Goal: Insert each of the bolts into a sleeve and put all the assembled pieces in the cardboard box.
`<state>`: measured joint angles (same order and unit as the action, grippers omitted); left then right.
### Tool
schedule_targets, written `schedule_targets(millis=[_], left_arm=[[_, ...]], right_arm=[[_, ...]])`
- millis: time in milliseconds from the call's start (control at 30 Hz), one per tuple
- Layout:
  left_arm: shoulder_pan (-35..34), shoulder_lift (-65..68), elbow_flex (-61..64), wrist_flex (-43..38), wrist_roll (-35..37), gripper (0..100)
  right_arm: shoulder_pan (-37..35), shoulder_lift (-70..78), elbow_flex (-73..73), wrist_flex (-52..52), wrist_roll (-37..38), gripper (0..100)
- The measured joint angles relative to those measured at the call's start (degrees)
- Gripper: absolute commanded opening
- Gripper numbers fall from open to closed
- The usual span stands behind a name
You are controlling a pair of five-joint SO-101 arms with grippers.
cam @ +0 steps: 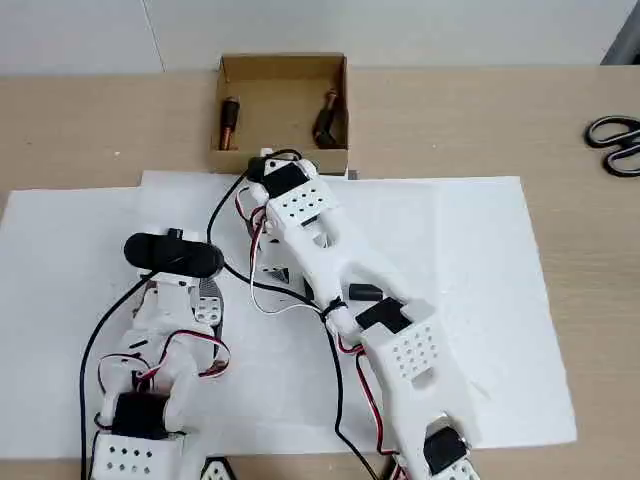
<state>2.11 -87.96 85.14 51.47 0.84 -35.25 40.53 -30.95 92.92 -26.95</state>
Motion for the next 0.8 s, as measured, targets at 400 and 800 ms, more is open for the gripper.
schedule_targets(millis=[400, 800], left_arm=[[0.0, 0.0, 0.0, 0.0, 0.0, 1], [0.0, 0.0, 0.0, 0.0, 0.0, 1]], right_arm=[[0.44, 0.0, -0.18, 1.85, 0.97, 15.4], [0.26, -2.99, 1.14, 2.9, 0.97, 15.4]])
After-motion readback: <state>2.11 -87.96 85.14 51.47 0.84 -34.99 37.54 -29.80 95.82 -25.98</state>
